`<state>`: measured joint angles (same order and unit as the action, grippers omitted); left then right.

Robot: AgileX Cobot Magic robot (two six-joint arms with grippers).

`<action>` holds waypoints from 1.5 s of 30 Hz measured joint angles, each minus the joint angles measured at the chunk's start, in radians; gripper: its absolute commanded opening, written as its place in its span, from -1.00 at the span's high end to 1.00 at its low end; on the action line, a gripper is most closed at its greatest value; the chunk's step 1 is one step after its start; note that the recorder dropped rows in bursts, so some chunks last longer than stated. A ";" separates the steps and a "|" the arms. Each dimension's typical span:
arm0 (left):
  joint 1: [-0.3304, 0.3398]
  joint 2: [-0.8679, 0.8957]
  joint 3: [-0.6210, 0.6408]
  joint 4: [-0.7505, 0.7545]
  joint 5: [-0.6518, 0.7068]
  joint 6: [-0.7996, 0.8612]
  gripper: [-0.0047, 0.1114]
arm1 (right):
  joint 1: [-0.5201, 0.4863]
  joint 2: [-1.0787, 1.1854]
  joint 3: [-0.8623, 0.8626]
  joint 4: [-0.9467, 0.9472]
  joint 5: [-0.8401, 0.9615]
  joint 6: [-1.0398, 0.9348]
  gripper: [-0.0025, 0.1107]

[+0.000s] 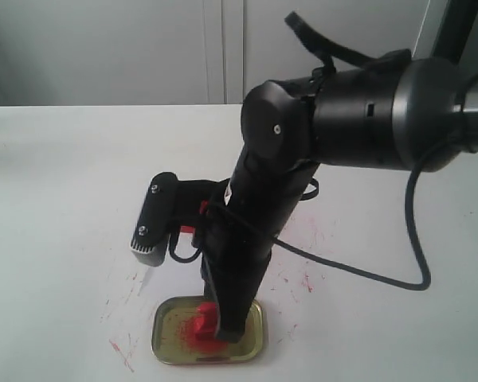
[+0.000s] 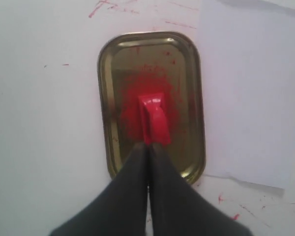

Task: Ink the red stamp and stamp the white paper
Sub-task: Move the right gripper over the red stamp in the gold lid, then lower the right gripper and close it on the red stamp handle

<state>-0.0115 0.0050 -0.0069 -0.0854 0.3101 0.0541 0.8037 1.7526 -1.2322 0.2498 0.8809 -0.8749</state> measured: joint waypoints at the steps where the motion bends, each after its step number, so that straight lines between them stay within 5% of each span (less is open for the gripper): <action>1: 0.000 0.000 0.000 0.000 0.000 0.000 0.92 | 0.005 0.005 0.000 -0.002 -0.005 0.000 0.96; 8: 0.000 0.000 0.000 0.000 0.000 0.000 0.92 | 0.039 0.036 0.000 -0.031 -0.061 -0.003 0.92; 21: 0.000 0.000 0.000 0.000 0.000 0.000 0.92 | 0.057 0.080 0.000 -0.154 -0.083 -0.003 0.31; 45: 0.000 0.000 0.000 0.000 0.000 0.000 0.92 | 0.057 0.159 0.000 -0.135 -0.120 -0.003 0.31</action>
<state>-0.0115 0.0050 -0.0069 -0.0854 0.3101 0.0541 0.8603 1.9120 -1.2327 0.1145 0.7605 -0.8783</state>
